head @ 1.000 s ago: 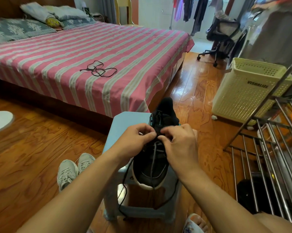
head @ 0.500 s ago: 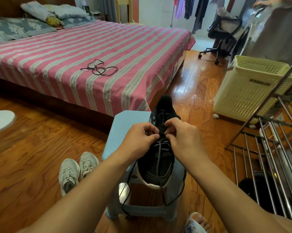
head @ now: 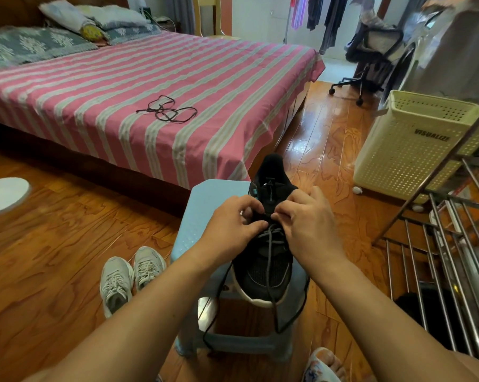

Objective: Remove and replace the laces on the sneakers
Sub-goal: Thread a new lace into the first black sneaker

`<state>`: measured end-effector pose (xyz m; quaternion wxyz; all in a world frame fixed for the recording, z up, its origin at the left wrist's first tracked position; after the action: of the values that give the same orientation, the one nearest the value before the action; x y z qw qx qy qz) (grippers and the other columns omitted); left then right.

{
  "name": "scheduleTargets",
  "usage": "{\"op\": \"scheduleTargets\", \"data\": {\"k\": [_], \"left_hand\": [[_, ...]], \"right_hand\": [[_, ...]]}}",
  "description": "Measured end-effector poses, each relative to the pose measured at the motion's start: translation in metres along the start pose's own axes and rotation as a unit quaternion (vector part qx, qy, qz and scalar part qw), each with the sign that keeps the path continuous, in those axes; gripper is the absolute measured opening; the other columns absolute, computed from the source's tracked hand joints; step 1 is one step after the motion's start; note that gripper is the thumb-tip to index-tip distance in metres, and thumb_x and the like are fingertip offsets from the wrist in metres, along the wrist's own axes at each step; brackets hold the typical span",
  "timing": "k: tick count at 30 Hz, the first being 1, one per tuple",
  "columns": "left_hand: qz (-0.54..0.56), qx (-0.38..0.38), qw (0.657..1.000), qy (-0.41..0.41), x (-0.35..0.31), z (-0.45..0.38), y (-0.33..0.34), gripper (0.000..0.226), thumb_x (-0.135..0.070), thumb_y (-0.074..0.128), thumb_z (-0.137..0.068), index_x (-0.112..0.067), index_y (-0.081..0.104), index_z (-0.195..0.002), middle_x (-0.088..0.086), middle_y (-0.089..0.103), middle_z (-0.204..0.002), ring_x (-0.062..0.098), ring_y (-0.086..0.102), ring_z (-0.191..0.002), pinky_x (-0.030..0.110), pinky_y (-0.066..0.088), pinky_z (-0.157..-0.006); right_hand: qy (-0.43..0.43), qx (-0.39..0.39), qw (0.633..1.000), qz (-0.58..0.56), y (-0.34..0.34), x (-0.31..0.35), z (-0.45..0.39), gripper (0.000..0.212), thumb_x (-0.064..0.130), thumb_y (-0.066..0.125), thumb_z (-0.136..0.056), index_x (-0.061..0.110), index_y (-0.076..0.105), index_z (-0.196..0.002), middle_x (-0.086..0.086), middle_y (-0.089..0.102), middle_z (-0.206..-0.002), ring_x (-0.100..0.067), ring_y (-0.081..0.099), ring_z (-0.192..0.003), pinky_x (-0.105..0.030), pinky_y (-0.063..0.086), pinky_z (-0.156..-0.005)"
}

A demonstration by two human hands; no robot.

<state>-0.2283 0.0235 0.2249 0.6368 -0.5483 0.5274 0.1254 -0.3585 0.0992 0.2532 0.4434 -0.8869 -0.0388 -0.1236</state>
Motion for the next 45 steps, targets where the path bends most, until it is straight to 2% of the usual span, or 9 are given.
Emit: {"op": "scheduleTargets", "data": {"k": [7,14,22,25,27,30,33,38,45], "left_hand": [[-0.087,-0.012,0.996,0.019,-0.006,-0.004,0.001,0.012,-0.023,0.073,-0.093,-0.025,0.071,-0.105,-0.011,0.053,-0.093,0.004,0.051,-0.081,0.005,0.035,-0.069],[0.193,0.001,0.971,-0.139,0.012,0.0,0.012,0.015,-0.017,0.073,-0.093,-0.018,0.07,-0.078,0.003,0.068,-0.076,0.025,0.07,-0.078,0.036,0.059,-0.073],[0.491,-0.268,0.809,-0.183,0.061,-0.014,-0.108,0.014,-0.007,0.042,-0.109,-0.001,0.055,-0.107,0.019,0.068,-0.1,0.029,0.074,-0.092,0.043,0.063,-0.083],[0.628,-0.346,0.671,-0.191,0.1,-0.004,-0.146,0.029,-0.009,0.026,-0.11,-0.009,0.05,-0.094,0.005,0.062,-0.07,0.017,0.07,-0.061,0.046,0.063,-0.081],[0.659,-0.35,0.632,-0.21,0.112,0.0,-0.145,0.029,-0.01,0.027,-0.111,-0.015,0.044,-0.087,0.0,0.045,-0.062,0.01,0.051,-0.045,0.04,0.064,-0.072],[0.521,-0.204,0.794,-0.237,0.085,-0.005,-0.109,0.028,-0.006,0.038,-0.108,-0.013,0.047,-0.083,0.0,0.032,-0.066,0.005,0.027,-0.04,0.017,0.034,-0.036],[0.291,-0.021,0.931,-0.219,0.047,-0.004,-0.049,0.027,-0.016,0.049,-0.108,-0.006,0.061,-0.085,0.003,0.04,-0.066,0.005,0.029,-0.039,0.018,0.025,-0.035],[0.19,0.078,0.941,-0.269,0.041,0.007,-0.009,0.039,-0.029,0.048,-0.108,-0.004,0.069,-0.087,0.0,0.047,-0.062,0.011,0.034,-0.049,0.022,0.027,-0.043],[-0.013,-0.026,0.992,-0.119,0.022,-0.01,-0.024,0.021,-0.029,0.069,-0.097,-0.017,0.072,-0.08,-0.008,0.061,-0.065,0.009,0.057,-0.065,0.025,0.044,-0.059]], "right_hand": [[0.029,0.015,0.998,-0.06,0.003,-0.01,0.003,0.003,0.017,0.079,-0.082,0.016,0.077,-0.081,0.009,0.061,-0.082,-0.011,0.043,-0.085,-0.012,0.031,-0.069],[0.054,0.035,0.997,-0.043,0.006,-0.011,0.004,0.005,0.025,0.076,-0.085,0.02,0.074,-0.085,0.011,0.058,-0.085,-0.009,0.041,-0.088,-0.015,0.031,-0.068],[0.065,0.07,0.995,-0.026,0.003,-0.019,0.002,0.01,0.037,0.073,-0.085,0.027,0.071,-0.088,0.014,0.054,-0.087,-0.013,0.044,-0.092,-0.033,0.043,-0.079],[0.06,0.081,0.995,-0.019,0.004,-0.014,0.001,0.011,0.036,0.074,-0.085,0.026,0.072,-0.09,0.012,0.054,-0.087,-0.015,0.044,-0.093,-0.035,0.045,-0.08],[0.061,0.092,0.994,-0.016,0.004,-0.011,-0.001,0.011,0.035,0.074,-0.087,0.026,0.071,-0.091,0.011,0.053,-0.088,-0.015,0.044,-0.093,-0.037,0.045,-0.081],[0.056,0.106,0.993,0.0,0.004,-0.008,-0.004,0.01,0.035,0.073,-0.088,0.026,0.071,-0.093,0.01,0.052,-0.088,-0.016,0.045,-0.094,-0.038,0.045,-0.083],[0.053,0.117,0.992,0.005,0.003,-0.005,-0.005,0.009,0.034,0.072,-0.089,0.027,0.07,-0.094,0.01,0.053,-0.09,-0.016,0.045,-0.095,-0.038,0.044,-0.085],[0.027,0.081,0.996,0.013,0.002,0.0,-0.008,0.016,0.031,0.075,-0.087,0.027,0.071,-0.101,0.008,0.056,-0.09,-0.018,0.046,-0.093,-0.038,0.041,-0.081],[0.006,0.059,0.998,-0.001,0.008,0.006,-0.014,0.019,0.021,0.069,-0.092,0.024,0.077,-0.108,0.007,0.051,-0.086,-0.015,0.041,-0.091,-0.033,0.031,-0.077]]}}
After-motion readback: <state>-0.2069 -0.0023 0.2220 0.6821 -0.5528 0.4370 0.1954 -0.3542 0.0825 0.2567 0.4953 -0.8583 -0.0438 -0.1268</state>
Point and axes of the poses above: each hand's wrist, its own z-axis away from the middle knuckle, its own y-axis out of the palm, x = y × z, the point moved 7 cm from there along -z, towards the middle knuckle
